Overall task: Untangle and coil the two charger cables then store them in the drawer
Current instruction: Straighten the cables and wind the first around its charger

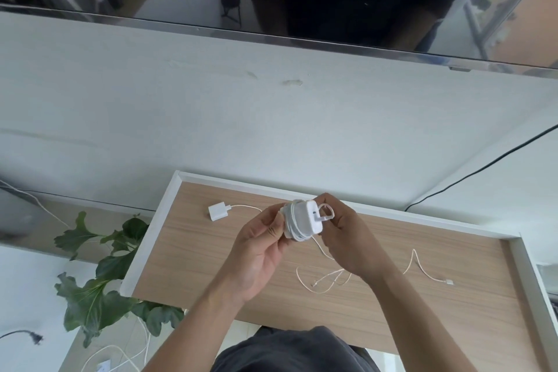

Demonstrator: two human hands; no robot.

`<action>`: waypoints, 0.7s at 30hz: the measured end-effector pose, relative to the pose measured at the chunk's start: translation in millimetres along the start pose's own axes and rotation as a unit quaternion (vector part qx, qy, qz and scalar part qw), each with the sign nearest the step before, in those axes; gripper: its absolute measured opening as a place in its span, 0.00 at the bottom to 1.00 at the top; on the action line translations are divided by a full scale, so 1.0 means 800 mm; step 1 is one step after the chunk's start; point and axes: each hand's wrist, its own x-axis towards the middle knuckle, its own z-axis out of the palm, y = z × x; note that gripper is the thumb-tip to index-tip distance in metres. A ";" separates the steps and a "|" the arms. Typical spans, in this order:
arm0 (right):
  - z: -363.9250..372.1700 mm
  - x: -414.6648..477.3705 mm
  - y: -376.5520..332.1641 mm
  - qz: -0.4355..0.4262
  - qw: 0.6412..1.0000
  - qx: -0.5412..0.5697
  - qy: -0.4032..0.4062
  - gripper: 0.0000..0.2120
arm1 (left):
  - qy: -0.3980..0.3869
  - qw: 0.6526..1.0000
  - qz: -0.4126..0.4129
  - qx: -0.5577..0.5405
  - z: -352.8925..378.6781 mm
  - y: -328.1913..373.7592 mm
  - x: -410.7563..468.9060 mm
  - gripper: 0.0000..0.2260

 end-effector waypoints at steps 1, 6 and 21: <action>0.003 0.001 0.002 -0.009 1.000 -0.024 0.003 0.16 | 0.009 1.000 0.010 0.008 0.002 0.001 0.002 0.23; 0.007 0.001 0.010 -0.011 0.996 -0.080 -0.040 0.18 | 0.122 0.989 0.067 0.049 0.002 0.001 0.016 0.13; -0.033 -0.007 -0.030 -0.071 0.985 -0.150 -0.054 0.08 | 0.118 0.895 0.062 0.425 -0.025 0.003 -0.002 0.10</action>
